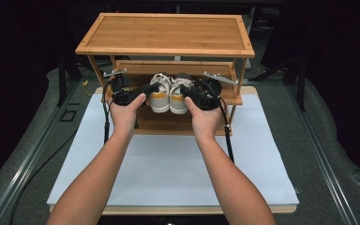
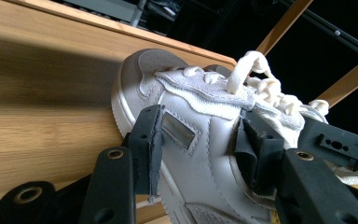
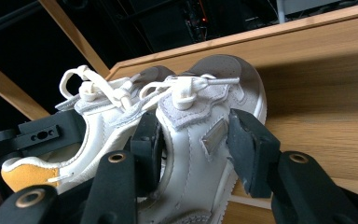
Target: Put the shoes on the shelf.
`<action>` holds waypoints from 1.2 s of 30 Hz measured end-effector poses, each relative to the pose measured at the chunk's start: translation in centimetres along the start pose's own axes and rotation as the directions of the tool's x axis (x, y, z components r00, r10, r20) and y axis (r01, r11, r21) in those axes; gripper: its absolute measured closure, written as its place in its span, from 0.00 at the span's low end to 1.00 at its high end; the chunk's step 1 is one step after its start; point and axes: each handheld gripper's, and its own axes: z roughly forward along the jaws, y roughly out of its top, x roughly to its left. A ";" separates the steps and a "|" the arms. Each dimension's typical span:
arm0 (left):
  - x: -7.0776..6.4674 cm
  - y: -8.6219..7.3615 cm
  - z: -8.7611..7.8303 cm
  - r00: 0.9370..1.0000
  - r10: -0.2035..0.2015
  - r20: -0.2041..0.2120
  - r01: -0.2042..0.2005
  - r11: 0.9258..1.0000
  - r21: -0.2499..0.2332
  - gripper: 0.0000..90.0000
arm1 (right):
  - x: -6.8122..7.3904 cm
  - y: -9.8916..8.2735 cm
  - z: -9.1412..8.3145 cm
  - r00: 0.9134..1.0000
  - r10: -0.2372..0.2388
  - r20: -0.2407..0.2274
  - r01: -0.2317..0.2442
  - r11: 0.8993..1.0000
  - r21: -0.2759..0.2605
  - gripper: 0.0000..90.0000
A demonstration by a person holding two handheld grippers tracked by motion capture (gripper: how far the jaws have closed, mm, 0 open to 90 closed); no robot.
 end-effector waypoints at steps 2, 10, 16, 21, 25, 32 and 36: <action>0.0 0.0 0.3 1.000 -0.001 -0.006 0.002 1.000 0.010 0.61 | -0.2 0.0 0.2 1.000 -0.001 0.006 0.001 1.000 0.006 0.62; 0.2 0.5 1.1 1.000 -0.007 -0.022 0.008 1.000 0.026 0.61 | -0.8 0.3 1.0 1.000 0.013 0.028 -0.014 1.000 0.027 0.62; 0.2 0.9 1.4 0.999 -0.015 -0.036 0.016 0.999 0.038 0.60 | -1.0 0.7 1.5 0.999 0.026 0.020 -0.026 0.999 0.035 0.61; 0.2 1.1 1.6 0.999 0.004 -0.037 -0.003 0.999 0.042 0.58 | -1.1 1.0 1.6 1.000 0.008 0.020 -0.009 0.999 0.046 0.60; 0.4 1.2 1.5 1.000 0.001 -0.022 0.000 0.999 0.037 0.57 | -1.1 1.2 1.6 1.000 -0.018 0.014 0.017 0.998 0.058 0.59; 0.5 1.4 1.5 1.000 0.008 -0.015 -0.007 0.999 0.040 0.57 | -1.0 1.3 1.7 1.000 -0.026 0.007 0.025 0.999 0.033 0.57; 0.5 1.4 1.5 1.000 0.011 -0.011 -0.011 0.999 0.038 0.57 | -1.0 1.4 1.6 1.000 -0.024 0.007 0.024 0.999 0.029 0.58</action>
